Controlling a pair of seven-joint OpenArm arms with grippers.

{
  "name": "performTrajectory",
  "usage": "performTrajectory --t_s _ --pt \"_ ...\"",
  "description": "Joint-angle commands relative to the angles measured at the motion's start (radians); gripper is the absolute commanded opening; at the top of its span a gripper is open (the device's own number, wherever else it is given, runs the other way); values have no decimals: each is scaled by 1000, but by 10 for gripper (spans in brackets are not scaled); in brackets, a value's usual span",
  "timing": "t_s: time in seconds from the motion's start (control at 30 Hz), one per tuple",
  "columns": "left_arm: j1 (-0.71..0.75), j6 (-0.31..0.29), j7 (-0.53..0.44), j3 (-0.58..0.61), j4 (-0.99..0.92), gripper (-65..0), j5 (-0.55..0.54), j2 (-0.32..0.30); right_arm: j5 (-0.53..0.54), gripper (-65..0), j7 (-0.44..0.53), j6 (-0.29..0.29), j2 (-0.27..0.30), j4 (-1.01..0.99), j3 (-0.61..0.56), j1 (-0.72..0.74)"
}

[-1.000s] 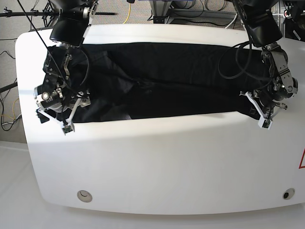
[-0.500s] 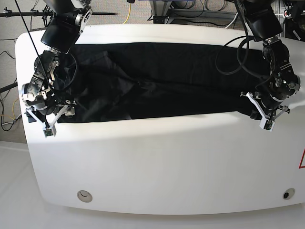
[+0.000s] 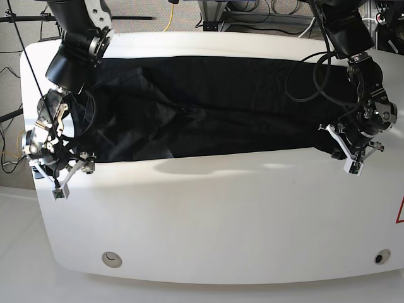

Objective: Fold the T-shirt properly
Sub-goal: 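Shift the right gripper with its held strip end outward and back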

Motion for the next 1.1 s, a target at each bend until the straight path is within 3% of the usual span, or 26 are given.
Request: performTrajectory --t_s 0.0,0.23,0.5,1.07 --pt "-18 2 -16 -2 12 -615 -7 -14 15 -55 28 -7 24 -30 3 38" --pt "-15 2 -20 -6 20 -608 -3 -12 16 -53 31 13 -19 -25 22 -2" --pt "-13 2 -21 -6 11 -609 1 -12 12 -54 -17 32 -132 135 52 -102" --pt "-12 2 -11 -3 11 -600 3 -26 16 -56 -76 8 -191 195 37 -104"
